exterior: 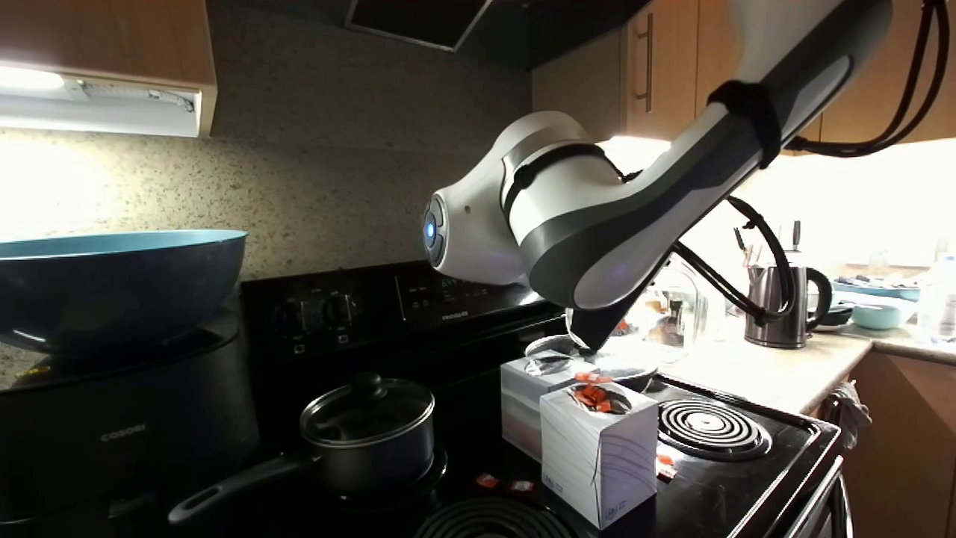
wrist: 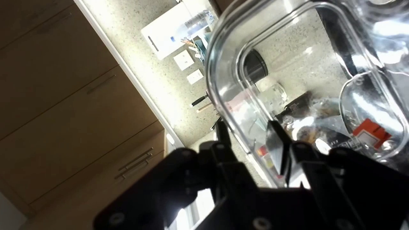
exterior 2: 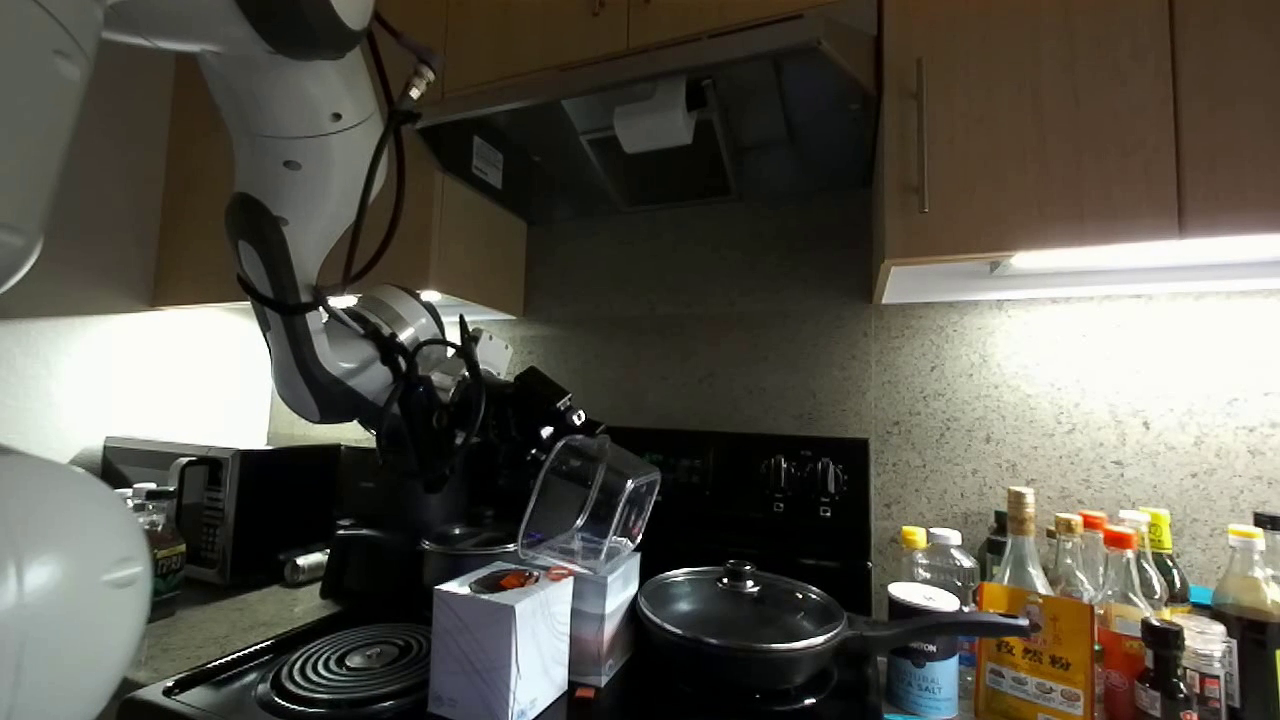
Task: Pour the contents of the bowl into the box
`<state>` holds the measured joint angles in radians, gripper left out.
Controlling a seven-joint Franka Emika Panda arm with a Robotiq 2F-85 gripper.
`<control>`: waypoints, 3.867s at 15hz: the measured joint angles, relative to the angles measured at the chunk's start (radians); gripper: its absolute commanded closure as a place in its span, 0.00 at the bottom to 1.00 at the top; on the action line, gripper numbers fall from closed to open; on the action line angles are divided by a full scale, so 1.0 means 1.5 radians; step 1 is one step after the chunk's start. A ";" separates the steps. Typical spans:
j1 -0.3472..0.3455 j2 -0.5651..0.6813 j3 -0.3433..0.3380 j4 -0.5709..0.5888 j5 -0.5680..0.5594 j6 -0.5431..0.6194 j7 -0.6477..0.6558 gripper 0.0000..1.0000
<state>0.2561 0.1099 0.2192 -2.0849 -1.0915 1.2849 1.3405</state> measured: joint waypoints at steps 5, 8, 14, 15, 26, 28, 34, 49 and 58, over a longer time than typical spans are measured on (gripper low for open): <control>-0.001 0.009 -0.002 0.002 0.000 0.012 0.000 0.73; -0.008 0.010 -0.010 0.002 0.004 0.052 -0.001 0.93; -0.036 0.005 -0.030 0.004 0.046 0.132 -0.009 0.98; -0.040 0.001 -0.034 0.003 0.054 0.138 -0.011 0.98; -0.140 -0.209 -0.148 -0.267 0.225 0.426 -0.110 0.98; -0.165 -0.250 -0.178 -0.331 0.223 0.510 -0.126 0.98; -0.234 -0.316 -0.292 -0.438 0.130 0.765 -0.276 0.98; -0.229 -0.293 -0.266 -0.406 0.556 0.693 -0.836 0.98; -0.310 -0.273 -0.251 -0.376 0.552 0.621 -0.787 0.98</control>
<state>-0.2096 -0.2993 -0.1569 -2.6495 -0.2638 2.2165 0.1597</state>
